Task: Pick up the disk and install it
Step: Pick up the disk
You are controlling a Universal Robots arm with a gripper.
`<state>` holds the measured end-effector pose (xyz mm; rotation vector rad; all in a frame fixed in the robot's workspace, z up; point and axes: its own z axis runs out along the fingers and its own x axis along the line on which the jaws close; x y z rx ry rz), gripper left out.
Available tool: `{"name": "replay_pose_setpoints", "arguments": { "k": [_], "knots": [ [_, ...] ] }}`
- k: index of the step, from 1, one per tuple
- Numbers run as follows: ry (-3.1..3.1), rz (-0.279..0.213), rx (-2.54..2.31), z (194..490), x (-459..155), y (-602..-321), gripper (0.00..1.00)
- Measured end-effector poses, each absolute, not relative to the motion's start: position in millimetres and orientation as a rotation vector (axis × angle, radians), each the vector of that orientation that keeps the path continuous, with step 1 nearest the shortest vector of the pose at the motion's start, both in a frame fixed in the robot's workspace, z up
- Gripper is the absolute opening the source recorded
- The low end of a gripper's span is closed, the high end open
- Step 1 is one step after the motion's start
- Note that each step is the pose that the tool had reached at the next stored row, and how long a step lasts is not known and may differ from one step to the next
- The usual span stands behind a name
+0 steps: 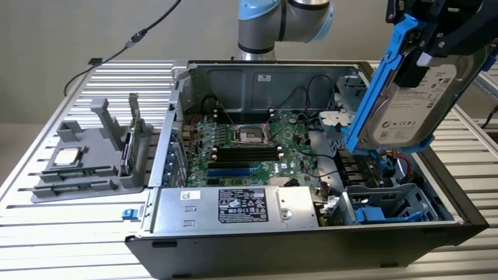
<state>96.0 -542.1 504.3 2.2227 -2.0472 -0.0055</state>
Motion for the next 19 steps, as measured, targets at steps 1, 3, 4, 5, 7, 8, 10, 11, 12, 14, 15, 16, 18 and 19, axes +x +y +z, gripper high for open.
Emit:
{"name": "replay_pose_setpoints", "arguments": {
  "k": [1,3,4,5,7,8,10,11,12,14,15,16,18,19],
  "knots": [
    [-2.047,-0.006,2.223,504.3,96.7,-544.3,0.33],
    [-2.047,-0.006,2.222,504.3,98.3,-548.6,0.33],
    [-2.047,-0.006,2.222,504.3,99.1,-550.7,0.33],
    [-2.047,-0.006,2.222,504.2,100.1,-552.7,0.33],
    [-2.047,-0.008,2.221,504.2,102.5,-556.9,0.33],
    [-2.046,-0.009,2.221,504.2,103.7,-559.1,0.33],
    [-2.045,-0.011,2.220,504.0,106.0,-564.2,0.33],
    [-2.045,-0.011,2.220,503.5,106.7,-566.6,0.33],
    [-2.046,-0.011,2.220,502.6,106.9,-568.7,0.33],
    [-2.050,-0.010,2.217,499.5,107.0,-571.2,0.33],
    [-2.052,-0.009,2.216,497.9,107.1,-572.3,0.33],
    [-2.054,-0.008,2.215,496.3,107.3,-573.2,0.33],
    [-2.057,-0.006,2.214,492.9,108.3,-574.9,0.33],
    [-2.058,-0.006,2.213,491.1,108.9,-575.6,0.33]
  ]
}}
